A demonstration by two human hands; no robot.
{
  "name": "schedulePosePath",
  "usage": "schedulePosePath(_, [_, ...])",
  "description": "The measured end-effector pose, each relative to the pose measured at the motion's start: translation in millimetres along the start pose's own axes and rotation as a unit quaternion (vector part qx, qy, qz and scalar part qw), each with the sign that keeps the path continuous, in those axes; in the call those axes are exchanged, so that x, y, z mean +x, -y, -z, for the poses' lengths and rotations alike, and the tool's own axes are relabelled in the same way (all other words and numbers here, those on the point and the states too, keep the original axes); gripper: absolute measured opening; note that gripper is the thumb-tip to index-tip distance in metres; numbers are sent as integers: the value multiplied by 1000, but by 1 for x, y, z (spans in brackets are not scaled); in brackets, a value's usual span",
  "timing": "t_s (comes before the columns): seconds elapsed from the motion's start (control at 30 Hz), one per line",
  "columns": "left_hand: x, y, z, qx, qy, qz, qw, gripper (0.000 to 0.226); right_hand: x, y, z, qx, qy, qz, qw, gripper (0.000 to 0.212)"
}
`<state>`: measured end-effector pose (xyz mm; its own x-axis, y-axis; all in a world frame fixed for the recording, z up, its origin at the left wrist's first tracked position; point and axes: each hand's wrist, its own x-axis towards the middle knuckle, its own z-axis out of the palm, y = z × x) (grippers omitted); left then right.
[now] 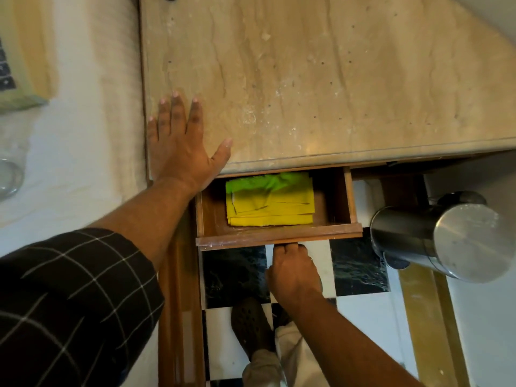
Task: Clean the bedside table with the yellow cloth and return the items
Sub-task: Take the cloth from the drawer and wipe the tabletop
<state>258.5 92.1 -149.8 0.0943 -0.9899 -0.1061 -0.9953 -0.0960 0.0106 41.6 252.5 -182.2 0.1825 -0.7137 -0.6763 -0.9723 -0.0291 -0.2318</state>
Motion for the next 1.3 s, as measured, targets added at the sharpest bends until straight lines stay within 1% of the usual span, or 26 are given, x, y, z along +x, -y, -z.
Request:
schedulePosePath(0.17, [0, 1, -2, 1, -10, -4, 1000, 90, -5, -3, 3, -14, 9, 3, 1000, 63])
schedulePosePath(0.23, [0, 1, -4, 2, -13, -5, 1000, 90, -7, -3, 9, -29, 10, 9, 999, 61])
schedulePosePath(0.27, [-1, 1, -4, 1, -12, -4, 1000, 90, -9, -4, 14, -38, 6, 15, 999, 57])
schedulePosePath(0.33, [0, 1, -2, -2, 1, -5, 1000, 90, -14, -6, 27, -37, -14, 27, 999, 42])
schedulePosePath(0.4, [-5, 2, 2, -12, 16, -19, 1000, 86, -19, -9, 45, -5, -48, 38, 998, 27])
schedulePosePath(0.43, [-12, 1, 5, -24, 19, -33, 999, 83, -22, -10, 55, 9, -66, 43, 997, 24])
schedulePosePath(0.57, [-66, -20, 17, -82, 4, -112, 990, 67, -19, -17, 86, 38, -131, 73, 988, 28])
schedulePosePath(0.63, [-90, -37, 16, -126, 21, -177, 976, 56, -7, -20, 94, 53, -140, 66, 986, 31])
schedulePosePath(0.67, [-98, -45, 13, -148, 38, -191, 969, 52, 0, -21, 97, 64, -144, 48, 986, 34])
schedulePosePath(0.7, [-101, -50, 7, -169, 57, -179, 967, 48, 10, -22, 98, 81, -148, 25, 985, 36])
schedulePosePath(0.73, [-101, -53, 0, -189, 77, -136, 969, 45, 21, -24, 98, 98, -151, 0, 984, 36])
schedulePosePath(0.77, [-97, -55, -7, -204, 100, -65, 972, 43, 32, -25, 98, 114, -152, -30, 981, 37])
schedulePosePath(0.8, [-89, -57, -15, -210, 130, 26, 969, 43, 45, -28, 96, 131, -147, -65, 978, 40])
schedulePosePath(0.83, [-80, -59, -24, -213, 165, 122, 955, 45, 58, -31, 93, 155, -134, -101, 974, 43])
schedulePosePath(0.87, [-69, -62, -31, -218, 203, 199, 933, 49, 69, -33, 90, 184, -115, -133, 967, 47])
schedulePosePath(0.9, [-60, -66, -40, -227, 239, 245, 912, 53, 79, -35, 88, 213, -93, -157, 960, 50])
schedulePosePath(0.93, [-54, -69, -51, -243, 266, 265, 894, 56, 89, -36, 82, 235, -75, -171, 954, 53])
schedulePosePath(1.0, [-46, -76, -69, -270, 286, 283, 875, 60, 105, -39, 74, 252, -67, -188, 947, 56])
schedulePosePath(1.07, [-43, -76, -83, -265, 264, 312, 873, 57, 117, -40, 70, 274, -83, -207, 936, 53])
schedulePosePath(1.13, [-43, -72, -92, -256, 243, 335, 874, 45, 123, -42, 70, 307, -97, -225, 920, 40])
schedulePosePath(1.2, [-46, -72, -91, -281, 227, 341, 868, 34, 120, -43, 73, 340, -107, -210, 910, 29])
schedulePosePath(1.23, [-50, -73, -86, -303, 221, 336, 864, 28, 115, -42, 76, 357, -111, -192, 907, 27])
schedulePosePath(1.27, [-50, -74, -76, -323, 217, 327, 861, 26, 108, -40, 83, 376, -115, -173, 903, 25])
schedulePosePath(1.3, [-55, -76, -67, -340, 215, 315, 859, 29, 100, -39, 87, 396, -117, -153, 898, 23])
